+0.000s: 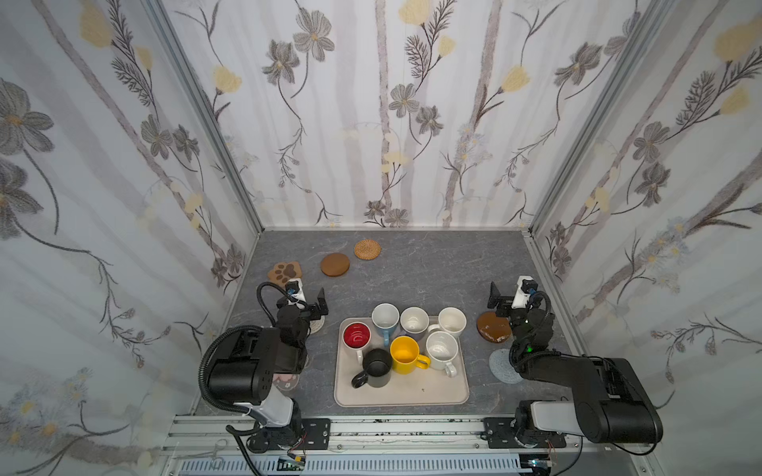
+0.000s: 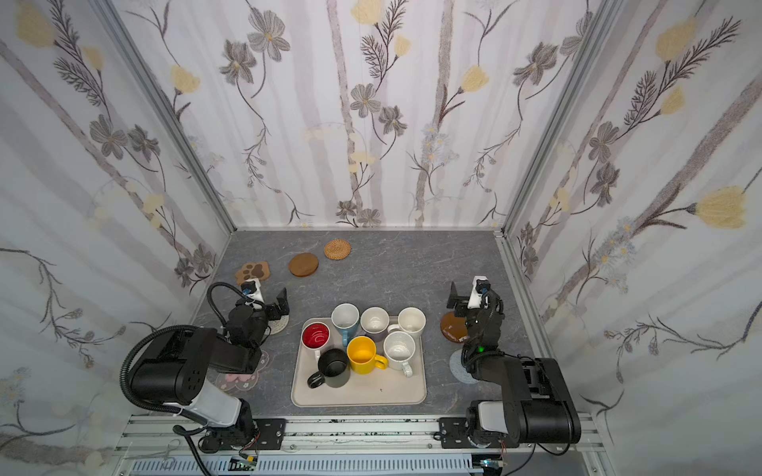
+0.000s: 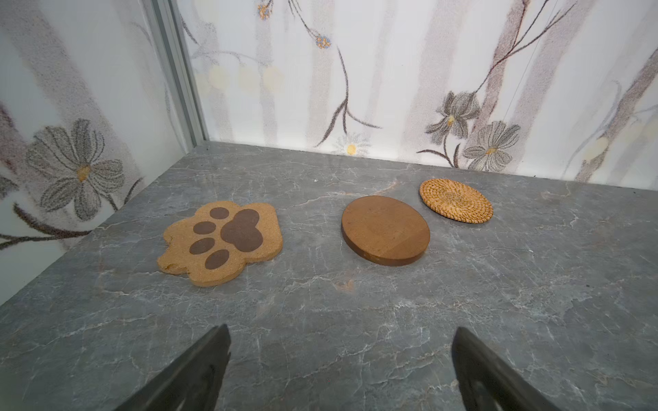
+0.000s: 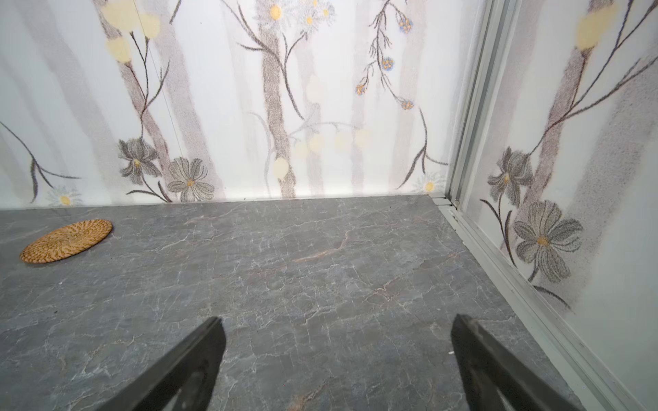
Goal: Place cups on coasters
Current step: Move the coaster to the top-center of the table.
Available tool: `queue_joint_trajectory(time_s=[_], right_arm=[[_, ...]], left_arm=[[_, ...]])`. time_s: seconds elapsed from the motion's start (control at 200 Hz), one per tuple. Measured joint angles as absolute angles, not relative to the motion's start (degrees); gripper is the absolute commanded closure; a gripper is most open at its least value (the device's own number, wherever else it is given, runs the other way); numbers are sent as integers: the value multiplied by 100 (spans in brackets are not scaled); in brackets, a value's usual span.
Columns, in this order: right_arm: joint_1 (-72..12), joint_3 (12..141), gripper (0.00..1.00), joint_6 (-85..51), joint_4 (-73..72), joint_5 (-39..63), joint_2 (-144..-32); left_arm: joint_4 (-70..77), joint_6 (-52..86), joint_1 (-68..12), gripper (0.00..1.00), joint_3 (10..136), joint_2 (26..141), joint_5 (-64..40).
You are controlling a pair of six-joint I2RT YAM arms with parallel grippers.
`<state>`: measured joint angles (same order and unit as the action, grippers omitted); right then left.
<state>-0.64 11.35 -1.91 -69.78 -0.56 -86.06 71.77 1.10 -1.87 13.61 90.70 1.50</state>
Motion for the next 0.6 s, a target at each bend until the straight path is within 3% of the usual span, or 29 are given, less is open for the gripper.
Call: queue_joint_trajectory(time_s=[0.6], right_arm=[[-62, 1168, 0, -185, -7175, -54, -8613]], left_arm=[[7345, 196, -176, 0, 1372, 9072, 298]])
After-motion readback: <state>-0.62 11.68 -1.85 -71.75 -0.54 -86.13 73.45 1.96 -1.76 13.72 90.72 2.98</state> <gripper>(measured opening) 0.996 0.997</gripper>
